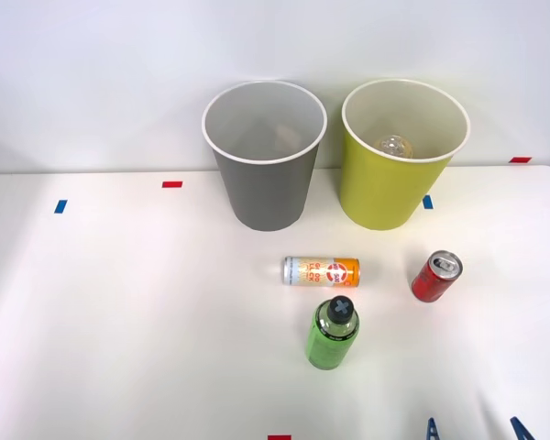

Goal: Put cans in the gray bin, plastic bottles in the light green bin

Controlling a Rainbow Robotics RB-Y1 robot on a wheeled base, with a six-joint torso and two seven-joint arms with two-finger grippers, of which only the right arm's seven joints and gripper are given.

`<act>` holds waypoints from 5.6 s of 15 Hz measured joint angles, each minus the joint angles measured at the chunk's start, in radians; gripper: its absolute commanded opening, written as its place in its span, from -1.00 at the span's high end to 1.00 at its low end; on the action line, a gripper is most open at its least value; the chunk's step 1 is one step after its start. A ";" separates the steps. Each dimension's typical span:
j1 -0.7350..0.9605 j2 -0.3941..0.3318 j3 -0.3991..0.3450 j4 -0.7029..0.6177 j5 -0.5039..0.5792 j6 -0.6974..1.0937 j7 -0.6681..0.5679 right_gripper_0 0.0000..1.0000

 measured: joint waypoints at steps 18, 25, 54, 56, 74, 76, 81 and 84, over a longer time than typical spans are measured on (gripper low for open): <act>-0.263 -0.032 -0.006 -0.015 -0.077 0.126 0.026 -1.00; -0.389 -0.029 -0.036 0.020 -0.098 0.213 0.020 -1.00; -0.727 -0.036 -0.098 0.264 -0.130 0.277 0.005 0.49; -0.727 -0.037 -0.098 0.264 -0.132 0.272 0.000 0.50; -0.586 -0.286 0.032 -0.391 -0.159 0.606 -0.240 1.00; -0.656 -0.317 0.040 -0.408 -0.159 0.628 -0.297 1.00; -0.843 -0.378 0.034 -0.561 -0.170 0.886 -0.458 1.00; -0.900 -0.402 0.039 -0.569 -0.175 0.887 -0.478 1.00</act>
